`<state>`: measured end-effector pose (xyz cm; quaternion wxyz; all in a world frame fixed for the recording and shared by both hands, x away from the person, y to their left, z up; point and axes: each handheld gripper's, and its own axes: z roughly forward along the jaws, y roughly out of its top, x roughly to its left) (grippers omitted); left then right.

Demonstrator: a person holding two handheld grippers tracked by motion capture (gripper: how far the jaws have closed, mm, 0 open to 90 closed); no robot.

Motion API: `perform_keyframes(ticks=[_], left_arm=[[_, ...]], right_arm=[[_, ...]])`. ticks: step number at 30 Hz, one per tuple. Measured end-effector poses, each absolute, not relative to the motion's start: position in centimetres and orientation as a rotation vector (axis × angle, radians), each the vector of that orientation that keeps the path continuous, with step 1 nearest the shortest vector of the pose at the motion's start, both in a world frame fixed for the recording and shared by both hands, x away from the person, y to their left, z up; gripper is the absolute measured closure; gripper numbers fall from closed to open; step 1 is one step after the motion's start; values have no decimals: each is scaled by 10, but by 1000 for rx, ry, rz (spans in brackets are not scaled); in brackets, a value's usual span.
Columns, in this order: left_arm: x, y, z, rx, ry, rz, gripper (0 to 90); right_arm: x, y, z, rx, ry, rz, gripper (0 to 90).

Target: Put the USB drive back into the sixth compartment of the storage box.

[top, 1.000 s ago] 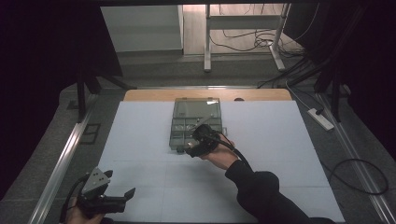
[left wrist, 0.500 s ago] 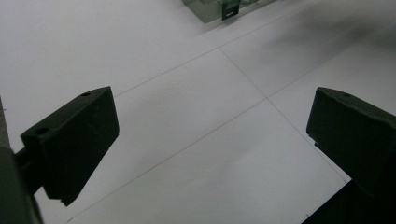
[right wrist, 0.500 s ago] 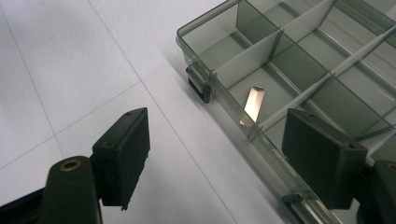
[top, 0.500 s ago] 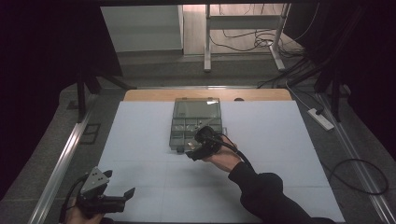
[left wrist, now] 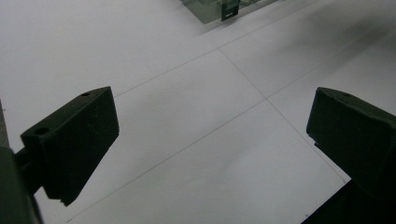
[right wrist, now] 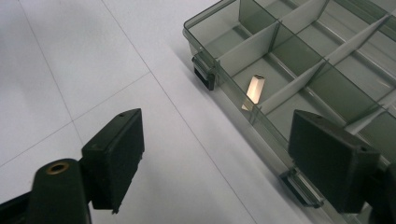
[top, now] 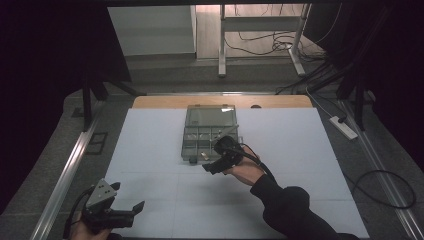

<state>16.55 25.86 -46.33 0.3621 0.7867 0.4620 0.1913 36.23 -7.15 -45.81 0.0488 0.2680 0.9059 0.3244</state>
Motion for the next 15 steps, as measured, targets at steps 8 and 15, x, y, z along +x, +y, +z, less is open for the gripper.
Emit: perform_keyframes(ticks=[8,15], left_arm=[[166,259,-463,2023,1192,491,26],[166,259,-463,2021,1194,488,26]], right_arm=[[357,-78,-455,827,2771,982,124],[351,-83,-454,814,2789,953,70]])
